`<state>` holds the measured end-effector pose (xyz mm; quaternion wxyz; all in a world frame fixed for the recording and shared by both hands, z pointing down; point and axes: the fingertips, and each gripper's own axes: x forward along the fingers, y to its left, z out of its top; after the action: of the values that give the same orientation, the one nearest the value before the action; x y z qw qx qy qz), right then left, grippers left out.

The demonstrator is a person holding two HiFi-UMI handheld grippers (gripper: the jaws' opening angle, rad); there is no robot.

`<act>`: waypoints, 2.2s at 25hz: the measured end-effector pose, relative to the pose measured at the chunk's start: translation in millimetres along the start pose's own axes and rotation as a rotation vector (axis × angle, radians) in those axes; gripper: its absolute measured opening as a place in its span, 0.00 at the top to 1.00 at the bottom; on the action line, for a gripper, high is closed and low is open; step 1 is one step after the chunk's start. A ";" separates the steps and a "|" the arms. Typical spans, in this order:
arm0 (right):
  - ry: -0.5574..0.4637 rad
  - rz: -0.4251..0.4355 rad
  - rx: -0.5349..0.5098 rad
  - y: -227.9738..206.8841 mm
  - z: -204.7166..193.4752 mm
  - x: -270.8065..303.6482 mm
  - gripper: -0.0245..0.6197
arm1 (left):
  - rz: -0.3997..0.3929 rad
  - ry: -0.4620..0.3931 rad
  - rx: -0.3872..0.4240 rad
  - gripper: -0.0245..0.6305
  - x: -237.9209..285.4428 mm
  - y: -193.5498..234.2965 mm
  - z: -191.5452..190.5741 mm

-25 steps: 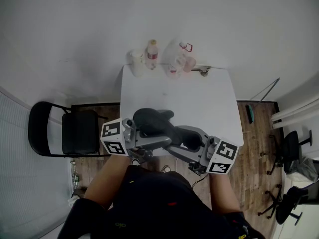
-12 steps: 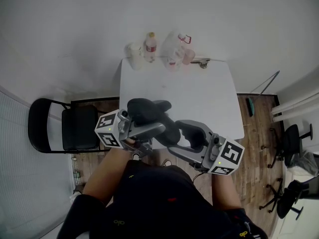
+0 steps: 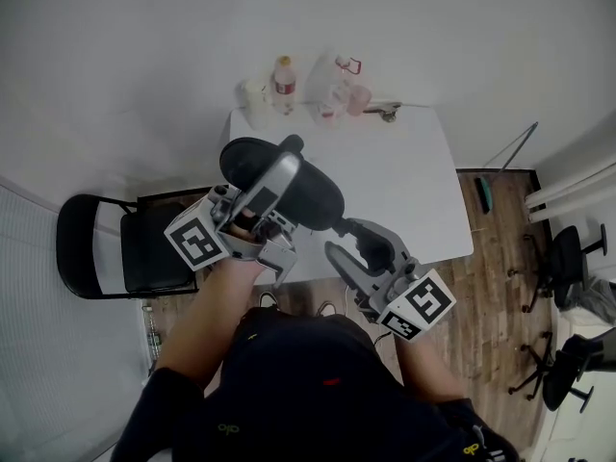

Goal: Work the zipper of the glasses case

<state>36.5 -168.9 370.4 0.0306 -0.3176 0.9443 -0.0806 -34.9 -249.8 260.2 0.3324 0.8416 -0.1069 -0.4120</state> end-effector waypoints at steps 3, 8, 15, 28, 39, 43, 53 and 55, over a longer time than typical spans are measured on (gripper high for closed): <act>-0.006 -0.076 -0.123 9.6 0.3 8.8 0.72 | 0.069 -0.008 0.017 0.57 7.4 1.0 3.7; -0.081 -0.165 -0.226 11.5 18.8 20.5 0.83 | 0.106 -0.022 0.020 0.57 16.4 6.0 6.3; -0.065 -0.155 -0.253 16.9 20.9 33.4 0.84 | 0.110 -0.014 0.017 0.57 18.8 9.0 -1.7; -0.031 -0.212 -0.251 -1.8 24.2 25.9 0.94 | 0.143 -0.007 0.062 0.57 8.5 17.8 0.3; 0.139 -0.123 -0.629 -16.7 23.2 12.0 0.93 | 0.080 0.213 0.131 0.57 6.2 13.0 -24.2; 0.181 -0.119 -0.706 -21.4 23.6 10.7 0.93 | 0.056 0.310 0.162 0.57 5.9 13.1 -37.0; 0.223 -0.090 -0.793 -27.1 18.5 14.8 0.93 | 0.065 0.530 0.160 0.57 -1.0 26.3 -65.2; 0.229 -0.082 -0.803 -26.8 16.6 15.8 0.93 | 0.064 0.588 0.168 0.57 -3.7 27.3 -72.7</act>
<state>41.6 -201.7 358.5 -0.2042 -0.3307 0.8846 0.2578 20.9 -234.5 312.1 0.2910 0.9456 -0.0663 -0.1298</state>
